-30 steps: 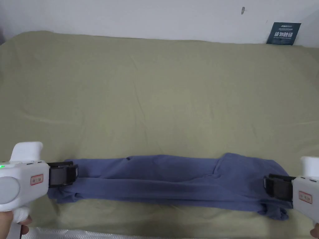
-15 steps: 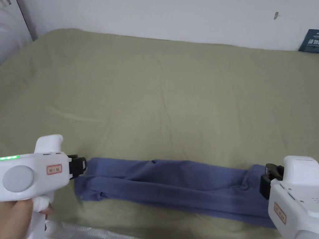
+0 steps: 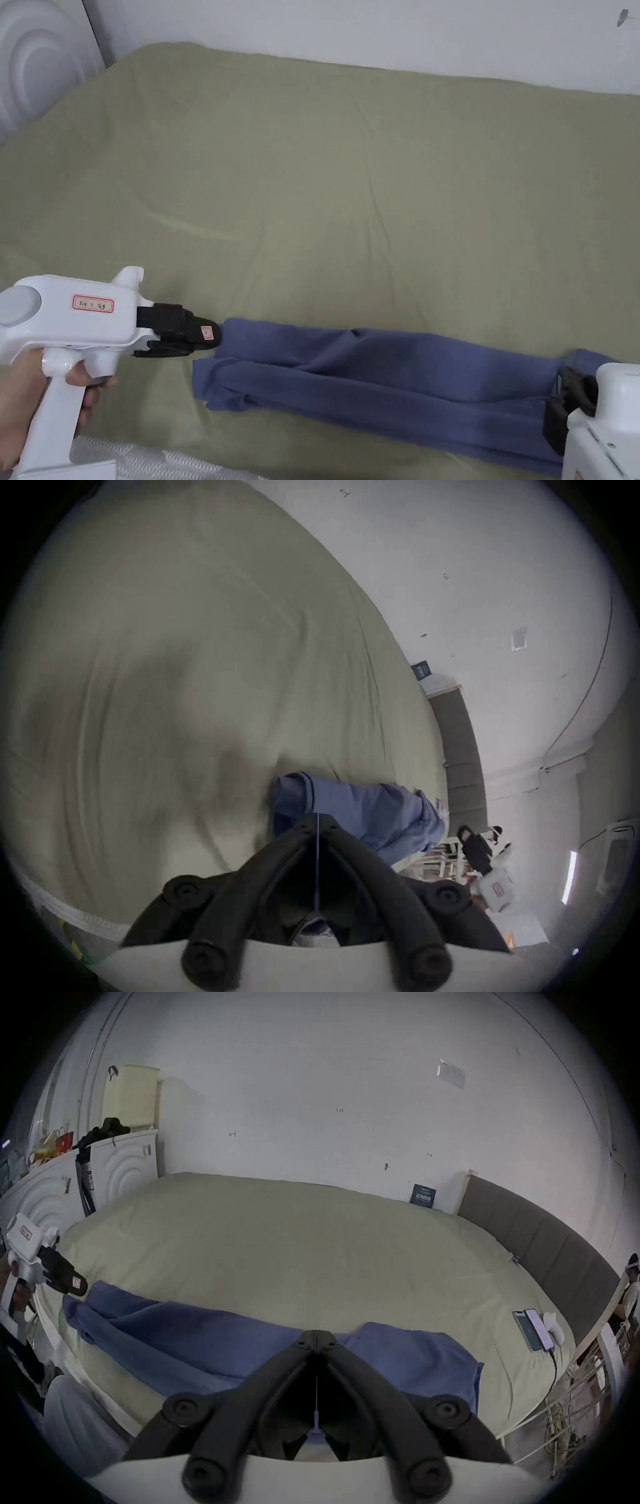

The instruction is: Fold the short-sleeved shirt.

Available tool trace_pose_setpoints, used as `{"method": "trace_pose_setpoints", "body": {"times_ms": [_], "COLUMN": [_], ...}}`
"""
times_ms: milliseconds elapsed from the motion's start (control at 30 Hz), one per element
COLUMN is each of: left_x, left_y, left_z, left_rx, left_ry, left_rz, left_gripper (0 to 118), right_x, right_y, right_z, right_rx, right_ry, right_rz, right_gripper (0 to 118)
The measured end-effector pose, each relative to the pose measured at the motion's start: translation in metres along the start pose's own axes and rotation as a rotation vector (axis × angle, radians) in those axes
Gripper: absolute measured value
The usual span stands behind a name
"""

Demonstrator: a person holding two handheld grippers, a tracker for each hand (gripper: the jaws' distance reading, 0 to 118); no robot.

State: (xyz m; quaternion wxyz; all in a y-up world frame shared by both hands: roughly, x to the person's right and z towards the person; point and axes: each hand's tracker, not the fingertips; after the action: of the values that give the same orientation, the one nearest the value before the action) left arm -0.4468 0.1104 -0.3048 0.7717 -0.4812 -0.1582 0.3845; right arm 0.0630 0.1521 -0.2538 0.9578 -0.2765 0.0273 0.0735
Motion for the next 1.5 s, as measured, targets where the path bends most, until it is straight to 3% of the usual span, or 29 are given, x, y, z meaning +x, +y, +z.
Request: {"method": "trace_pose_setpoints", "body": {"times_ms": [33,67,100,300,433,467,500,533,633,833,1000,1100,1300,1500], "left_x": [0.003,0.002,0.002,0.001,0.005,0.008,0.013,0.019,0.022,0.020,0.033,0.047,0.121,0.198], "left_y": [-0.001,-0.001,-0.002,-0.011,-0.011,-0.011,-0.013,-0.014,-0.008,-0.006,-0.003,-0.004,-0.023,-0.048], "left_z": [-0.001,-0.001,-0.003,-0.036,-0.055,-0.061,-0.066,-0.070,-0.075,-0.036,0.034,0.058,0.028,-0.049], "left_rx": [0.005,0.007,-0.014,-0.140,-0.183,-0.196,-0.184,-0.175,-0.125,-0.103,0.042,0.060,0.003,-0.105], "left_ry": [-0.007,-0.022,-0.059,-0.106,-0.227,-0.231,-0.214,-0.191,-0.056,-0.070,0.060,0.169,0.258,0.299], "left_rz": [0.000,0.003,0.007,0.021,0.067,0.062,0.054,0.043,0.044,0.036,0.018,-0.065,-0.259,-0.404], "left_gripper": [37,93,118,118,118,114,102,68,7,7,7,7,7,7], "right_x": [-0.001,-0.001,-0.001,-0.001,0.000,0.000,0.001,0.001,0.005,0.009,0.015,0.019,0.027,0.038], "right_y": [-0.001,-0.001,-0.001,0.002,0.006,0.007,0.008,0.009,0.013,0.023,0.027,0.027,0.026,0.023], "right_z": [-0.001,-0.002,-0.002,0.000,0.004,0.006,0.008,0.010,0.015,0.026,0.029,0.033,0.040,0.044], "right_rx": [-0.005,-0.007,-0.012,-0.013,-0.010,-0.007,0.000,0.004,0.012,0.044,0.059,0.063,0.087,0.101], "right_ry": [0.002,0.003,0.004,0.020,0.032,0.031,0.030,0.033,0.038,0.041,0.051,0.061,0.052,0.022], "right_rz": [0.003,0.006,0.007,0.004,-0.004,-0.001,-0.001,-0.001,-0.006,-0.006,-0.019,-0.030,-0.047,-0.055], "right_gripper": [1,1,1,1,1,1,1,1,1,1,1,1,1,1]}}
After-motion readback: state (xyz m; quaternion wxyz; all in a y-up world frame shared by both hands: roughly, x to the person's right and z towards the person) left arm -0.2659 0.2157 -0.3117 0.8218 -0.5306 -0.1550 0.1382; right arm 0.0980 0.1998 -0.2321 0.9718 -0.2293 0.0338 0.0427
